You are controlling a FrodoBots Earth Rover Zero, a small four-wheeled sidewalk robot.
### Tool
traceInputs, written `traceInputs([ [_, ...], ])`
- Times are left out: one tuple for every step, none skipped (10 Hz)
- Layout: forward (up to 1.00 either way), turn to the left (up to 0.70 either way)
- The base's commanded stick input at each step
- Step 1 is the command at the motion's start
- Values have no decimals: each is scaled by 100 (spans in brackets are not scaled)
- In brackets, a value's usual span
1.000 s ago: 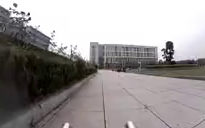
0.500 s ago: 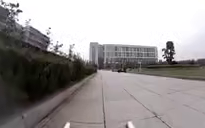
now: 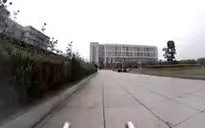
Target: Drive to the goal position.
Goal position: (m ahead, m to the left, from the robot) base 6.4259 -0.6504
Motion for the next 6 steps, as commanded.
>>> traceInputs([
  [60, 0],
  [60, 0],
  [60, 0],
  [60, 0],
  [60, 0],
  [60, 0],
])
